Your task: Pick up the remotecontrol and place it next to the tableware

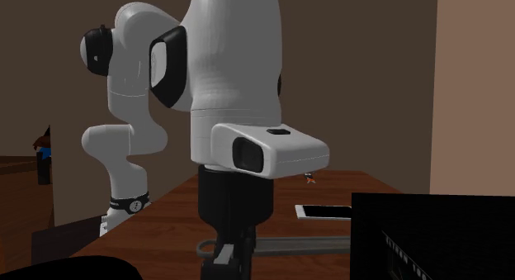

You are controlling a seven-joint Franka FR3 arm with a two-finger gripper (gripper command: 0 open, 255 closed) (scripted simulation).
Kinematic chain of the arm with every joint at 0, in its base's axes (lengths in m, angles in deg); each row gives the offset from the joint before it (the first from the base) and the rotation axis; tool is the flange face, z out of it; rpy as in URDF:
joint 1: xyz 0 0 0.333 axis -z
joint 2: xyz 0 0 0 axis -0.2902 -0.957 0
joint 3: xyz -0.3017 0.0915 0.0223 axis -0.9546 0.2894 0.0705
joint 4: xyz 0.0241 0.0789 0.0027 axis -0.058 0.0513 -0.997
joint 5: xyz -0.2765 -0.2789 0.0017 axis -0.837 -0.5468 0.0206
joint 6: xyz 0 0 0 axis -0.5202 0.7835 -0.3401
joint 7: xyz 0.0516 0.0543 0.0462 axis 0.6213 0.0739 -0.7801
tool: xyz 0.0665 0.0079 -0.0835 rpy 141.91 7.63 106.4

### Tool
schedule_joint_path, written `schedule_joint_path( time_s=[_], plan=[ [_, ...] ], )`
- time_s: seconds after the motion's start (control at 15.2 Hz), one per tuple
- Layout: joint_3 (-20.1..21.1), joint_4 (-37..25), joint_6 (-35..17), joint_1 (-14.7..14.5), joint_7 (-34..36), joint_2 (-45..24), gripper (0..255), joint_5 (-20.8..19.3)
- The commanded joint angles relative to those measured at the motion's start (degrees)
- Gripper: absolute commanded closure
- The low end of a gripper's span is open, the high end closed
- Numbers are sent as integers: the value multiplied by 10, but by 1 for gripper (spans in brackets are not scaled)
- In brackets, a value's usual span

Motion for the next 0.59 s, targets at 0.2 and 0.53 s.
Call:
schedule_joint_path(
  time_s=[0.2,0.53],
  plan=[
    [2,-32,53,0,-2,21,0,3],
    [2,-32,53,0,-2,21,0,3]
  ],
)
